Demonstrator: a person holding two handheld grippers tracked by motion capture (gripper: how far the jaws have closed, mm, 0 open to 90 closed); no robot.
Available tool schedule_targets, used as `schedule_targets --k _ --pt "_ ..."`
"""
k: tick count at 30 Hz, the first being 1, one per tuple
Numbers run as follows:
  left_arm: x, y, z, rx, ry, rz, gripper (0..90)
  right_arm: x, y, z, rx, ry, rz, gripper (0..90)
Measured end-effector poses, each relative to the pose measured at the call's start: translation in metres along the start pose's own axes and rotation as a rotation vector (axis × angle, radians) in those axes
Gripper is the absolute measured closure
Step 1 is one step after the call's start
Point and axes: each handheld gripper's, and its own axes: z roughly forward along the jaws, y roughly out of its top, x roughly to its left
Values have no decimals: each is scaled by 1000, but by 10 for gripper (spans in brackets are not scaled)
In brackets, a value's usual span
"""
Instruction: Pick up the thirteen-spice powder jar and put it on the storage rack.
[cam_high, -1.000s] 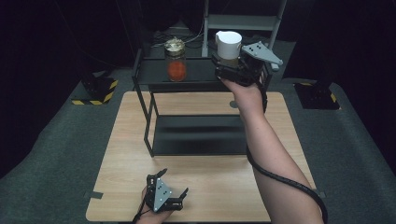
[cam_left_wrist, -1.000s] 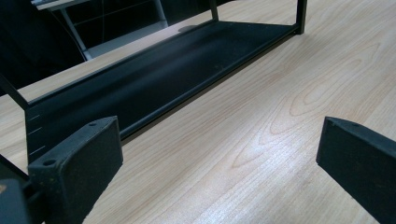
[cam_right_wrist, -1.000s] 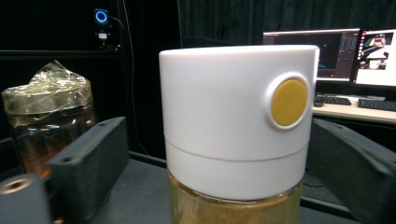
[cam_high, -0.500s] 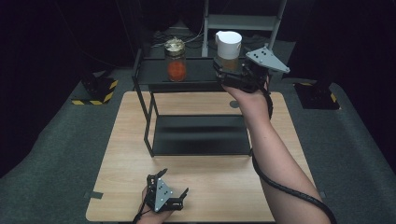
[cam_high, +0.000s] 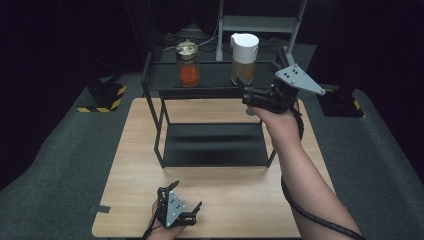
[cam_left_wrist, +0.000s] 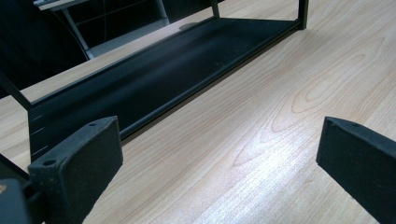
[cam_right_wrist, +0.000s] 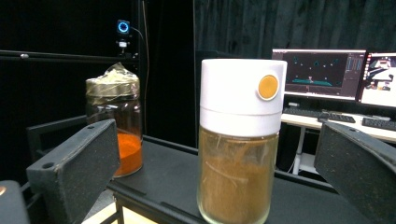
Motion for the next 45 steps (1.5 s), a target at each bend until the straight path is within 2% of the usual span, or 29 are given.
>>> schedule_targets --k 6,17,29,39,45 --pt "-1 0 0 1 -3 12 6 3 -7 -15 -11 16 -11 0" --pt "-2 2 1 11 -3 20 6 7 -21 -36 15 10 -43 0" --pt "-4 2 1 11 3 36 7 11 -56 -56 43 9 -109 0" --pt "-1 3 2 17 -3 19 6 8 -86 -73 83 8 -112 0" --pt "-2 3 1 16 -4 32 6 11 -101 -83 110 3 -120 0"
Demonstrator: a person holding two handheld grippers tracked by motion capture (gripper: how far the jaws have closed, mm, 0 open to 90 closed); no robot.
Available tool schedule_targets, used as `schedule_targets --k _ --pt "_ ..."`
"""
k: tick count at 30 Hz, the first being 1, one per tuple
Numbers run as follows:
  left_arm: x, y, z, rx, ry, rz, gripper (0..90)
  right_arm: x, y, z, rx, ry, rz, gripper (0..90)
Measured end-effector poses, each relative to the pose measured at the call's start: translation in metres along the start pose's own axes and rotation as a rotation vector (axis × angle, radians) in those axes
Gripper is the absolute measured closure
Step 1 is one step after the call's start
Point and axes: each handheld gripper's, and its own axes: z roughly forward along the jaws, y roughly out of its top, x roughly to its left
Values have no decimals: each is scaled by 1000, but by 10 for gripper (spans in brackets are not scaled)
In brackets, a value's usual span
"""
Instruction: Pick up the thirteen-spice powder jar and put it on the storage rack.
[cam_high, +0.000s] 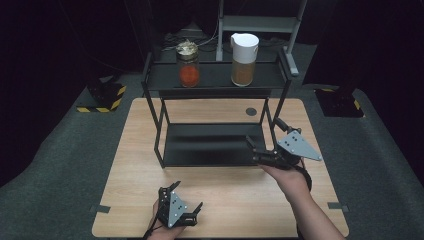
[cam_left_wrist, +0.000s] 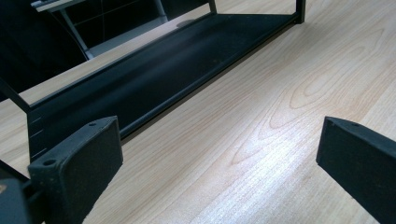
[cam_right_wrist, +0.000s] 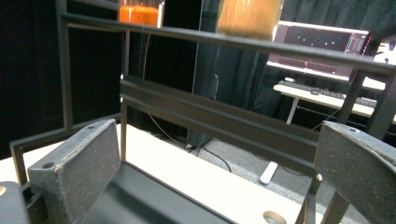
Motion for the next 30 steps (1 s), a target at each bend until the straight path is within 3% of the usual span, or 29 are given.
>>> schedule_targets --k 13,21,30 --pt "1 1 0 6 -7 11 6 14 -35 -19 66 -18 -36 0" --pt "-1 2 0 14 -4 16 9 19 -58 -26 117 -19 -22 0" --pt "-1 1 0 8 3 5 8 26 -93 -34 228 -23 -30 0"
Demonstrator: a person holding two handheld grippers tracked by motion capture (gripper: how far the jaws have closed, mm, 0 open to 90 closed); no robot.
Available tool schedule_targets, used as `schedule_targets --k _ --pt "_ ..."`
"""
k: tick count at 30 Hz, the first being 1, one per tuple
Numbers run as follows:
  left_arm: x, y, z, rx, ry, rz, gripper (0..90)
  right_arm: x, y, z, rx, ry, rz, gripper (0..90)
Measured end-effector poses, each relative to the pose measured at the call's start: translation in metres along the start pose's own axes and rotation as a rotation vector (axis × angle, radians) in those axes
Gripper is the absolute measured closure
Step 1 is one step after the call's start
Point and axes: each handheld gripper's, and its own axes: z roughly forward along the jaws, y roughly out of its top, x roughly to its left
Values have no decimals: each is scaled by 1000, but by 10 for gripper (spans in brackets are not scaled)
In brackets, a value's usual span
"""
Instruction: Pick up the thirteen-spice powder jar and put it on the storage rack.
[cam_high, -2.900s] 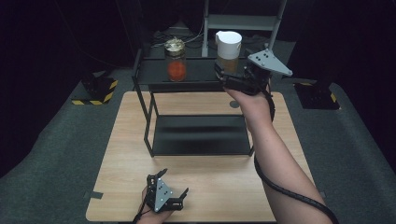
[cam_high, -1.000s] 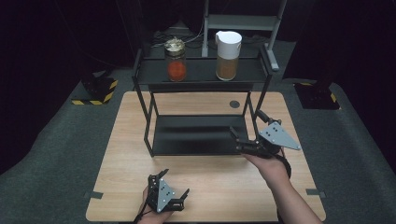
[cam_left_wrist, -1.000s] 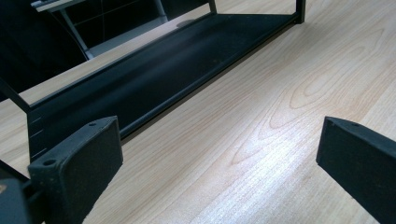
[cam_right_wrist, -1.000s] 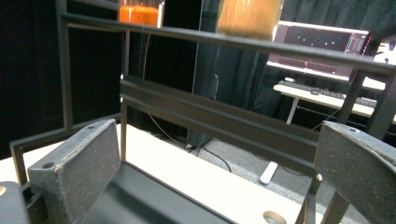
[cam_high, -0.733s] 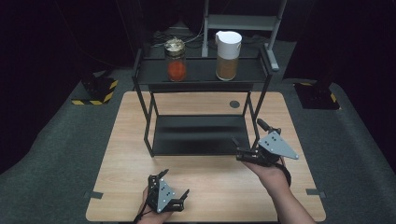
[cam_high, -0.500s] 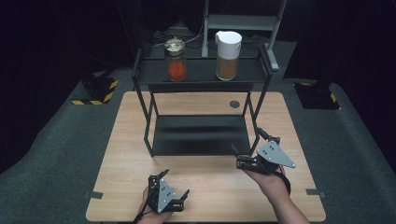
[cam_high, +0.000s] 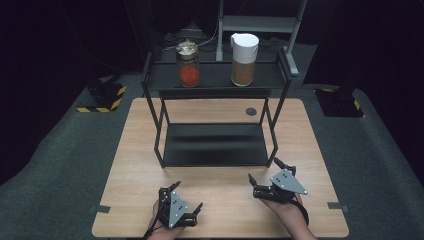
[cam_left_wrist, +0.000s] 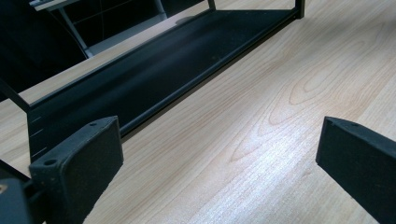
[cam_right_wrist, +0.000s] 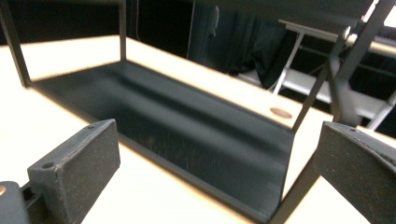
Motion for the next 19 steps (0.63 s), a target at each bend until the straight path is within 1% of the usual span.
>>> schedule_targets --k 6,9,15,19 --pt "-1 1 0 3 0 13 7 2 -19 -2 73 -10 -1 0" --pt "-1 1 0 4 1 7 7 1 -26 -4 100 -21 -5 0" --pt "-1 1 0 8 4 10 7 -1 -29 -6 154 -30 -13 0" --pt "0 2 0 9 3 5 6 -1 -31 -8 138 -31 -11 0"
